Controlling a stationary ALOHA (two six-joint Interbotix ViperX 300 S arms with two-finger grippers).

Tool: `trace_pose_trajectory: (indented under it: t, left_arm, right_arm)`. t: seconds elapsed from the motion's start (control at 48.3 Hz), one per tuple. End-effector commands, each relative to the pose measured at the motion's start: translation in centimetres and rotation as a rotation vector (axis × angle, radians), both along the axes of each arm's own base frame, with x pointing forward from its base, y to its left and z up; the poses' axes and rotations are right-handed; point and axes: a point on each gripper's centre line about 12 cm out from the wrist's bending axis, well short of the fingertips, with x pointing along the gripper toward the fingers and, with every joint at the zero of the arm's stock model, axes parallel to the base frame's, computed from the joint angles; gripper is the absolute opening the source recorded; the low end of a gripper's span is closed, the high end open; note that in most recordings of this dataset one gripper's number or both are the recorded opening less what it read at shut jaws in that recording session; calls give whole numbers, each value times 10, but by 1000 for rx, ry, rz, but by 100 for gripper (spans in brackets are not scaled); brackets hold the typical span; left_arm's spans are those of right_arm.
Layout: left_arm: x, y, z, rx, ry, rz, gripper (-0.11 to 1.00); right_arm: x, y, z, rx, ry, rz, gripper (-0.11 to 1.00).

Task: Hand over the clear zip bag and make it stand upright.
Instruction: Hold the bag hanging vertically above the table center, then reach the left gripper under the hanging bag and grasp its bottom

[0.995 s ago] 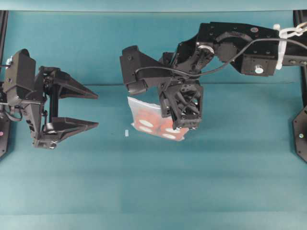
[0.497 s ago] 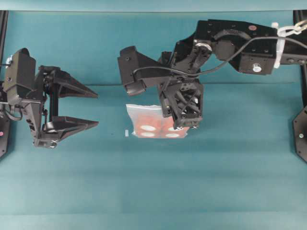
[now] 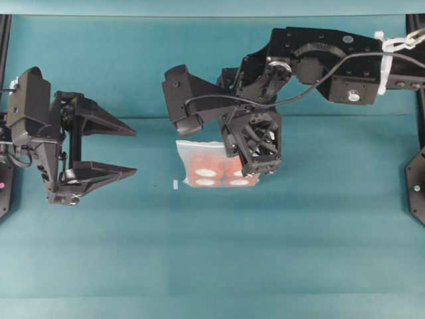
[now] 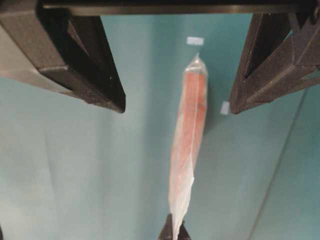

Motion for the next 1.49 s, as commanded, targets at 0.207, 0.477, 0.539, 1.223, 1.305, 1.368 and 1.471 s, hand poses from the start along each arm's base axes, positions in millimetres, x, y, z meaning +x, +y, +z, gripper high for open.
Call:
trace_pose_trajectory:
  t: [0.207, 0.477, 0.539, 1.223, 1.305, 1.368, 1.471]
  left_arm:
    - [4, 1, -7, 5, 20, 0, 91]
    - [21, 0, -45, 4, 88, -5, 91]
    - [26, 2, -52, 4, 81, -1, 91]
    - [85, 7, -116, 28, 168, -4, 93]
    - [93, 7, -118, 28, 168, -4, 94]
    - [99, 7, -119, 28, 168, -4, 95]
    - [108, 8, -125, 29, 176, -5, 95]
  right_arm:
    - [3, 7, 11, -7, -43, 19, 0]
    - [3, 12, 6, -5, -42, 17, 0]
    - [4, 14, 5, -6, -44, 20, 0]
    - [3, 15, 5, -5, -43, 21, 0]
    - [3, 15, 5, -4, -38, 21, 0]
    - [3, 15, 4, -3, -37, 21, 0]
    - [3, 15, 5, -4, -40, 21, 0]
